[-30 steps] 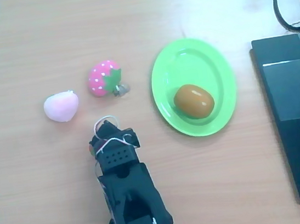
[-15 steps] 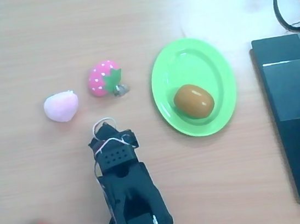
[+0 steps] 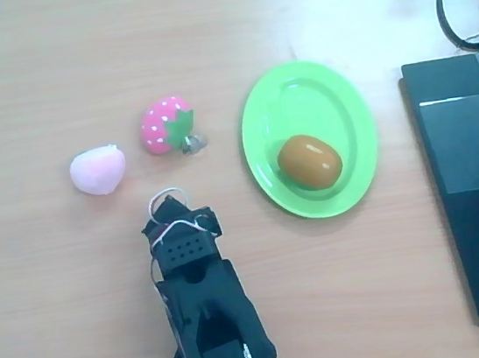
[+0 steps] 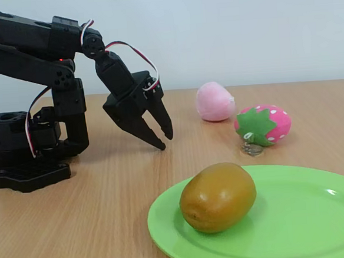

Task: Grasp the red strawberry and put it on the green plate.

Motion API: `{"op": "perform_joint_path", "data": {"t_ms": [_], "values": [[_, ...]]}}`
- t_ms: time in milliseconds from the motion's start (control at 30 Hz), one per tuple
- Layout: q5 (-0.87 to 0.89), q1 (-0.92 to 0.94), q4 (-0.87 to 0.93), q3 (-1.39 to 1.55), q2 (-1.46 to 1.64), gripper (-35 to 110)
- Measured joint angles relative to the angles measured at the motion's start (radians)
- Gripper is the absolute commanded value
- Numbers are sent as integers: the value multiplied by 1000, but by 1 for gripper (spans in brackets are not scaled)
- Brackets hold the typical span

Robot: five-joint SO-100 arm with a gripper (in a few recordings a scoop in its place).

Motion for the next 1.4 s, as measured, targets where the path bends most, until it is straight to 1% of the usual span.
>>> {"op": "perform_joint_path", "data": {"t_ms": [233,400,433,700,833,900,1000,1133,1267,1400], "values": [[0,2,-11,15,8,9],[9,6,-21,34,49,-7],[15,11,-41,46,64,-8],[114,35,-175,150,241,-8],[192,38,-229,170,364,-8],[258,46,-235,172,413,-8],[313,55,-210,172,456,-8],[397,63,-112,172,551,-8],[460,98,-34,172,572,-8],[540,95,132,152,575,-8]]}}
